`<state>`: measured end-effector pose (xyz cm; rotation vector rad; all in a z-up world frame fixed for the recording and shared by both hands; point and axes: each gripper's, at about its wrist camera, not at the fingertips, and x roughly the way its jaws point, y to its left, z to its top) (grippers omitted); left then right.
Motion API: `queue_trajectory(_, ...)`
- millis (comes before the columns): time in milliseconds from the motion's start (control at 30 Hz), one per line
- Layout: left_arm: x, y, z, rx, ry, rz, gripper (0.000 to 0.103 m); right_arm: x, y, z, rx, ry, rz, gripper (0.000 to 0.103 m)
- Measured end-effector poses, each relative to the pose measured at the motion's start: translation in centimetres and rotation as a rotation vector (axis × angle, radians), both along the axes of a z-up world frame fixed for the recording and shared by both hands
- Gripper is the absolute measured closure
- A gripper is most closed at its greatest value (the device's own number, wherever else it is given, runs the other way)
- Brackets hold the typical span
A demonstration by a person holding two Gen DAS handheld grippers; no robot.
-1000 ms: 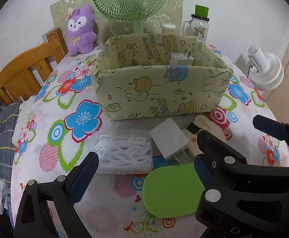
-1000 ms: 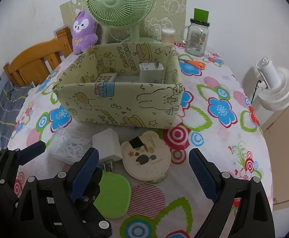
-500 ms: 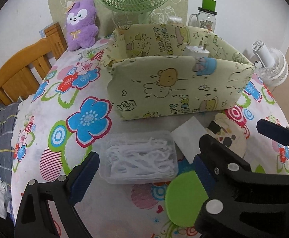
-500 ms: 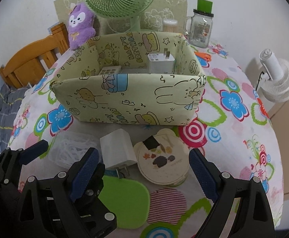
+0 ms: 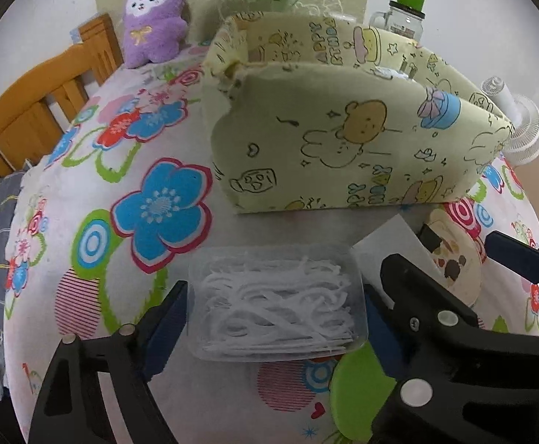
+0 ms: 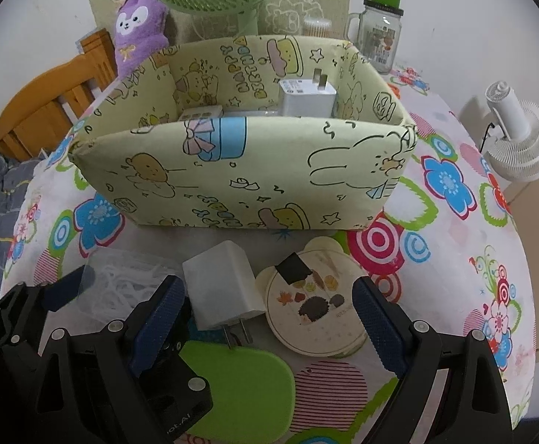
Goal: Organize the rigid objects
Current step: 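Move the left tool to the clear floss box while the right tool approaches the white power bank, then grasp the clear floss box with the left tool while the right tool grasps the white power bank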
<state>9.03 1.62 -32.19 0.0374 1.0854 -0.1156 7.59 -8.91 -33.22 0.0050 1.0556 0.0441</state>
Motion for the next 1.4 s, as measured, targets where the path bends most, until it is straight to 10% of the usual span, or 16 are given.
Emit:
queue_trajectory(567,-0.1,1.3,0.2,0.079,-0.016,-0.079,0.015,1.1,2.7,-1.2,-0.002,0.023,0.024,0.009)
queue_trajectory(933,0.3,1.7,0.0,0.064,-0.012,-0.097,0.015,1.7,3.7,-1.9,-0.085,0.041,0.002,0.056)
queue_trajectory(1400,-0.3,-0.1,1.2,0.024,-0.019,-0.106,0.016,0.9,1.6,-0.2,-0.052,0.019,-0.026,0.057)
